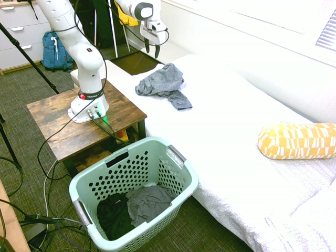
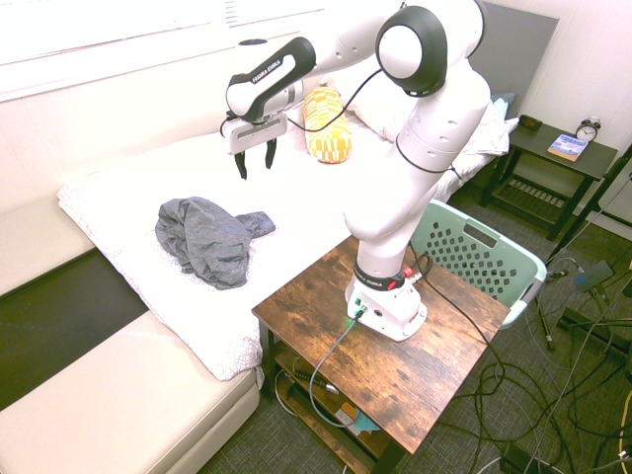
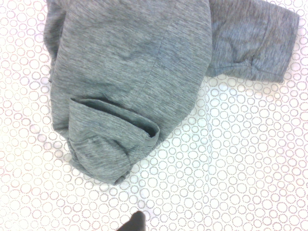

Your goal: Put my clothes in the laundry bag

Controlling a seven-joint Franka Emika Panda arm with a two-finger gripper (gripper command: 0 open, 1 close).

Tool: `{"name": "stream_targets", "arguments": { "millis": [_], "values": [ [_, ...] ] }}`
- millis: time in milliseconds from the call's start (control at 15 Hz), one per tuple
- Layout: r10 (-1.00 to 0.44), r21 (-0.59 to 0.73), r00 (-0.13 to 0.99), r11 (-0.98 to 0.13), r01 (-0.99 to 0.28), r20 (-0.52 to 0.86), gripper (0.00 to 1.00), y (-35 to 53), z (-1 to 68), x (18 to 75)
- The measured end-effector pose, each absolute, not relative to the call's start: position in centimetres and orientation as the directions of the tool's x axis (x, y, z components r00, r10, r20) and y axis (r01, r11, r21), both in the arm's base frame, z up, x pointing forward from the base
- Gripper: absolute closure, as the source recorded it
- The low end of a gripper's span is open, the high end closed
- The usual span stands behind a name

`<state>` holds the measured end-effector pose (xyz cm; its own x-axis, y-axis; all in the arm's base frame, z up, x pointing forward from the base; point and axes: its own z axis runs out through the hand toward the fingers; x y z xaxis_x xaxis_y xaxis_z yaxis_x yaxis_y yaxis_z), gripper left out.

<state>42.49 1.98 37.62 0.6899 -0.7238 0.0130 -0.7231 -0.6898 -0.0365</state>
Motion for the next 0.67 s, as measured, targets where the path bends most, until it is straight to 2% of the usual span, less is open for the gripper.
{"name": "stream_targets", "arguments": {
  "millis": [267, 667],
  "values": [
    [-0.708, -0.039, 0.705, -0.706, -0.707, 0.023, 0.0, 3.5, 37.1, 44.2],
    [-0.588, 0.061, 0.809, -0.807, -0.588, 0.022, 0.0, 12.8, 28.8, 53.7]
  ]
}}
